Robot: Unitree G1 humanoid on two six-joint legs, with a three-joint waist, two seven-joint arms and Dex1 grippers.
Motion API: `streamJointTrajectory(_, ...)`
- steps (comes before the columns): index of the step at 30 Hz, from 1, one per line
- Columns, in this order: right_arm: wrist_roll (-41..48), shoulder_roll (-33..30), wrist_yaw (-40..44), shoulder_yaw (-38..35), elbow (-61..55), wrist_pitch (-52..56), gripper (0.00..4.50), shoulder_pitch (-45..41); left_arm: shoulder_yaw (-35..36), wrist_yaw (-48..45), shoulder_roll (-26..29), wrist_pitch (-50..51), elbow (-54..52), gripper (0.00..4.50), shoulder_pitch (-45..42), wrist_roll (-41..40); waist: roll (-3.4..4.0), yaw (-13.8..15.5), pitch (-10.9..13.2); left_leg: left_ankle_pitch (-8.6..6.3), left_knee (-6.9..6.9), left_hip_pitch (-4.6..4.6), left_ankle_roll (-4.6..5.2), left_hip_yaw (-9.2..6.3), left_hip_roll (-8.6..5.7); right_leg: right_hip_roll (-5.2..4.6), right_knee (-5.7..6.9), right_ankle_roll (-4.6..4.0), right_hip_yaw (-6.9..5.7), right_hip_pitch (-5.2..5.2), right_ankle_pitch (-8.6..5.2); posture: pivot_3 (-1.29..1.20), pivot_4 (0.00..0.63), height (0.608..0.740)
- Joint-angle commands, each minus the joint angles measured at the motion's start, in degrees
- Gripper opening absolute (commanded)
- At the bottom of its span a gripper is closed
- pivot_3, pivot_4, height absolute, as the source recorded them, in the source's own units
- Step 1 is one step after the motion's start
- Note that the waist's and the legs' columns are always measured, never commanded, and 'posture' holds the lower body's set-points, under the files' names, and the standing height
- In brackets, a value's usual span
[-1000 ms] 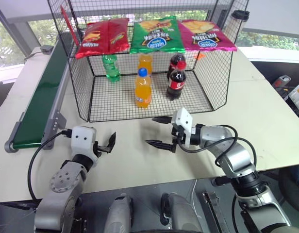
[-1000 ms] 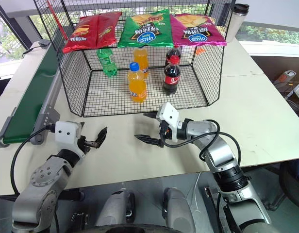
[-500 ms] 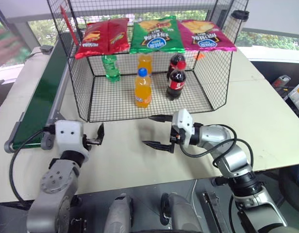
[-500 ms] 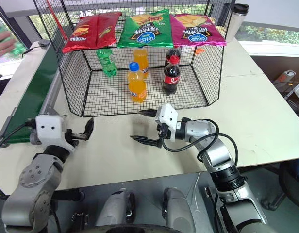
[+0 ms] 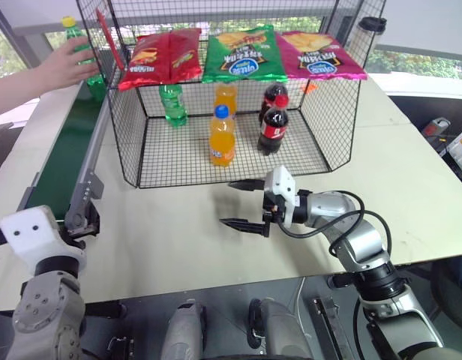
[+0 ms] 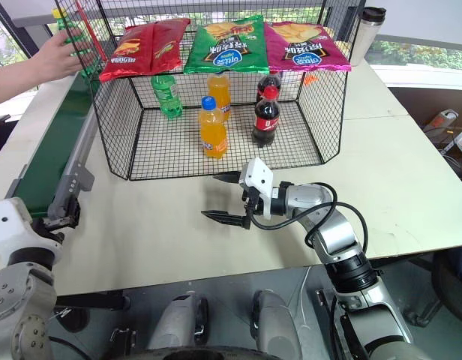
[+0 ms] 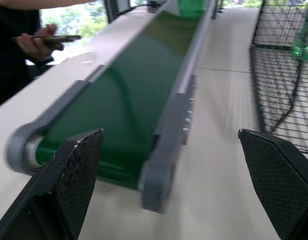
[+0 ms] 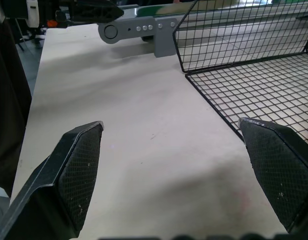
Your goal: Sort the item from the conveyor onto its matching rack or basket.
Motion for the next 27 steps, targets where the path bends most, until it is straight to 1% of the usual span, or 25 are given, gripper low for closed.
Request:
streamJointTrajectory(1,0.71,0.25,0.65,-0.59,0.08,-1.08,4.50,-1.08,2.12,0.62,0.36,-1.22,-0.46,4.46,-0.51,-0.68,0.00,-0.04,0.00,0.00,0.00,0.00,0.00,0.00,0.00,0.00,0.00,0.00,0.00,0.00,0.00,0.00,0.150,0.740)
streamJointTrajectory(10,0.13,0.26,0.93,-0.43,0.99,-1.84,4.50,-0.93,2.83,0.87,0.30,-2.74,1.02,4.46,0.64,-0.50,0.00,-0.02,0.00,0.00,0.00,-0.01,0.00,0.00,0.00,0.00,0.00,0.01,0.00,-0.01,0.01,0.00,0.150,0.740)
streamJointTrajectory(21,-0.18,0.50,0.73,-0.44,1.31,-2.25,4.50,-0.68,4.11,-0.01,0.92,-4.72,2.32,4.46,0.38,-3.07,0.00,-0.02,0.00,0.00,0.00,-0.01,0.00,0.01,0.01,0.00,0.00,0.01,0.00,-0.01,0.00,0.00,0.150,0.740)
streamJointTrajectory(27,-0.45,0.78,0.55,-0.34,1.49,-2.48,4.50,-0.46,5.14,0.07,3.54,-5.66,3.37,4.46,-0.79,-2.40,0.00,-0.02,0.00,0.00,-0.01,-0.01,0.00,0.00,0.01,0.00,0.01,0.00,0.00,-0.01,0.00,0.00,0.150,0.740)
